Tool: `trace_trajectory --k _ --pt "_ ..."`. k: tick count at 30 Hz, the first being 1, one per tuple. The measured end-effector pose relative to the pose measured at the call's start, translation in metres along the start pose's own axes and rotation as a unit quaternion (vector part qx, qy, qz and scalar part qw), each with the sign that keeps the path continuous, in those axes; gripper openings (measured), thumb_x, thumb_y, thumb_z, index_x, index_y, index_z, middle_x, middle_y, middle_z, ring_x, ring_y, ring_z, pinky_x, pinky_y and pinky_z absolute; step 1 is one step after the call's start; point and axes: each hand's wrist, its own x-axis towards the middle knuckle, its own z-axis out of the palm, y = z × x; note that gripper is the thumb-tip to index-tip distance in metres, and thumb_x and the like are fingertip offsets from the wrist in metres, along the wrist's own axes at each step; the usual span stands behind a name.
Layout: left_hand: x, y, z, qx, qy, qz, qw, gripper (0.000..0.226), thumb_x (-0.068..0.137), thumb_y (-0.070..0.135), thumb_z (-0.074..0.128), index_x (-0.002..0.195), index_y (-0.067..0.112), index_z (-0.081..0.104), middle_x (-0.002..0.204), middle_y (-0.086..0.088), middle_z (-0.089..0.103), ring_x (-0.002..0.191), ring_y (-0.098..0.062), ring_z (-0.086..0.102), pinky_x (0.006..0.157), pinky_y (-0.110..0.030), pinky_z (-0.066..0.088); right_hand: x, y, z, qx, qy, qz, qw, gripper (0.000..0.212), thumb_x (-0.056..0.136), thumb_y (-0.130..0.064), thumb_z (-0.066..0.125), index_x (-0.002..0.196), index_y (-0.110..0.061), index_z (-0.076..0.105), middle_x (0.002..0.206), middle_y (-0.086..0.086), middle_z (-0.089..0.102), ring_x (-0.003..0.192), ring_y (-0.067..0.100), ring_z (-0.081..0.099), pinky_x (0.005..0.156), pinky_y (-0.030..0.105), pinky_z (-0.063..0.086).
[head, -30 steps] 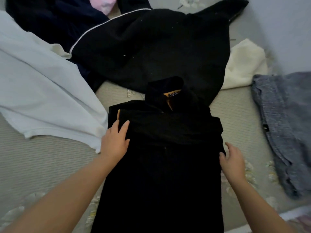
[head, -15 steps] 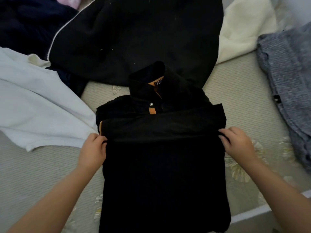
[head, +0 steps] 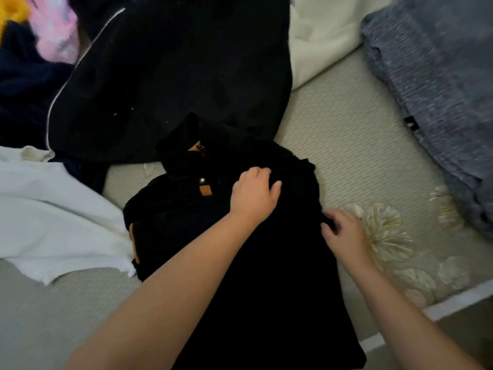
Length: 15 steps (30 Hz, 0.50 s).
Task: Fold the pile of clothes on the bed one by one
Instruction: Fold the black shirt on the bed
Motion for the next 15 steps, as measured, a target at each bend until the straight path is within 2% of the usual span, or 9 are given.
trace_trajectory --k 2,4,6,7,9,10,13,15 --pt "0.033 0.031 0.005 0.013 -0.032 -0.034 0.999 0.053 0.092 0.048 0.040 0.124 0.006 0.050 0.123 -0.013 0.052 0.113 -0.029 0.048 0.093 -0.039 0.041 -0.007 0.000 0.002 0.007 0.030 -0.023 0.999 0.022 0.063 0.020 0.069 0.082 0.009 0.069 0.075 0.023 0.065 0.072 0.036 0.064 0.068 0.026 0.038" --pt "0.054 0.049 0.009 0.033 -0.085 -0.083 0.992 0.064 0.088 0.059 0.040 0.120 0.005 0.052 0.121 -0.013 0.055 0.110 -0.029 0.052 0.087 -0.034 0.043 -0.011 -0.001 0.002 0.024 0.038 -0.027 0.999 0.020 0.060 0.019 0.070 0.076 0.008 0.067 0.070 0.022 0.063 0.067 0.033 0.063 0.066 0.027 0.038" --pt "0.066 0.059 0.013 0.035 -0.153 -0.126 0.980 0.066 0.086 0.058 0.045 0.119 0.002 0.053 0.120 -0.012 0.056 0.110 -0.028 0.053 0.082 -0.029 0.042 -0.016 -0.001 0.001 0.036 0.049 -0.040 0.997 0.017 0.061 0.016 0.071 0.075 0.008 0.066 0.069 0.019 0.062 0.066 0.029 0.061 0.065 0.026 0.039" --pt "0.070 0.062 0.013 0.017 -0.184 -0.135 0.974 0.059 0.086 0.051 0.051 0.115 0.000 0.055 0.115 -0.012 0.058 0.105 -0.027 0.055 0.080 -0.028 0.043 -0.018 -0.001 -0.001 0.038 0.055 -0.053 0.996 0.014 0.063 0.012 0.070 0.075 0.006 0.066 0.069 0.017 0.062 0.069 0.025 0.058 0.065 0.025 0.039" --pt "0.075 0.063 0.009 -0.078 -0.237 -0.142 0.958 0.028 0.089 0.032 0.057 0.089 0.004 0.060 0.090 -0.007 0.060 0.079 -0.019 0.059 0.066 -0.025 0.047 -0.026 0.002 -0.006 0.039 0.056 -0.086 0.994 0.012 0.066 0.006 0.064 0.077 0.005 0.067 0.069 0.014 0.061 0.072 0.013 0.048 0.063 0.023 0.040" --pt "0.076 0.063 0.006 -0.147 -0.259 -0.148 0.943 0.020 0.090 0.025 0.056 0.081 0.008 0.059 0.082 -0.004 0.060 0.070 -0.015 0.058 0.058 -0.022 0.049 -0.029 0.004 -0.009 0.044 0.050 -0.091 0.994 0.014 0.067 0.006 0.062 0.079 0.005 0.067 0.070 0.014 0.060 0.071 0.012 0.046 0.062 0.024 0.041" --pt "0.075 0.060 0.003 -0.307 -0.244 -0.139 0.909 0.016 0.094 0.020 0.050 0.085 0.016 0.063 0.081 -0.001 0.066 0.068 -0.010 0.065 0.058 -0.019 0.053 -0.037 0.006 -0.020 0.053 0.049 -0.100 0.992 0.019 0.073 0.007 0.052 0.083 0.007 0.067 0.069 0.014 0.058 0.063 0.014 0.050 0.053 0.026 0.045" --pt "0.073 0.060 0.005 -0.339 -0.209 -0.123 0.909 0.019 0.095 0.017 0.047 0.086 0.020 0.064 0.080 0.002 0.066 0.067 -0.006 0.066 0.058 -0.016 0.053 -0.040 0.008 -0.023 0.042 0.049 -0.099 0.993 0.025 0.079 -0.002 0.045 0.081 0.009 0.067 0.066 0.013 0.057 0.056 0.020 0.054 0.046 0.025 0.046"
